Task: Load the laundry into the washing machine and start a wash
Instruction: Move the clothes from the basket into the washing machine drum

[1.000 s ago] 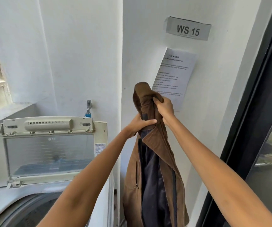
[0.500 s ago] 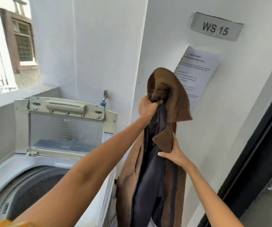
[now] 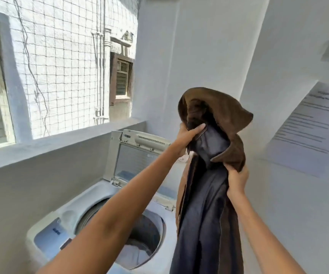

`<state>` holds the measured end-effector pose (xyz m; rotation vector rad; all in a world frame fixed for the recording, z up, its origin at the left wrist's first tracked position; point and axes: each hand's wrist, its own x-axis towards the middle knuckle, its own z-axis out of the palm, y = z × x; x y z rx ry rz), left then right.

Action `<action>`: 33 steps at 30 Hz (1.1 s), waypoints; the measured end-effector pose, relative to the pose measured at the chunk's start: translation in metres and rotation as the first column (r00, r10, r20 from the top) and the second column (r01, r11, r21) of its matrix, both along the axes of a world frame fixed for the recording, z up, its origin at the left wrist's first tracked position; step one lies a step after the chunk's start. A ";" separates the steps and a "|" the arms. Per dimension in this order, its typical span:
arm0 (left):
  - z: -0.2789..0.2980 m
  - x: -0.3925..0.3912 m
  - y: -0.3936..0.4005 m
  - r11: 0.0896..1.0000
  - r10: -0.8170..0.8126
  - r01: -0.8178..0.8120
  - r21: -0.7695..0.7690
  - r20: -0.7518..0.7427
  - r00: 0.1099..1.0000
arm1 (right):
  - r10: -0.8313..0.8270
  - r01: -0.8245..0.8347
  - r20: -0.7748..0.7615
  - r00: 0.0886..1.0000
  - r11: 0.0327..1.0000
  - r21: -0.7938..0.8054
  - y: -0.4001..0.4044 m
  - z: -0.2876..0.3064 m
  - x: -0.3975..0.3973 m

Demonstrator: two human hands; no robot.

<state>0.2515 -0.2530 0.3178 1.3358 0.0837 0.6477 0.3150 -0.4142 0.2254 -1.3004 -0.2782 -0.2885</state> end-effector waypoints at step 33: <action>0.001 -0.100 0.227 0.975 0.220 -0.220 -0.016 0.074 0.973 | 0.013 -0.024 0.042 0.999 0.962 0.274 0.279 0.091 -0.103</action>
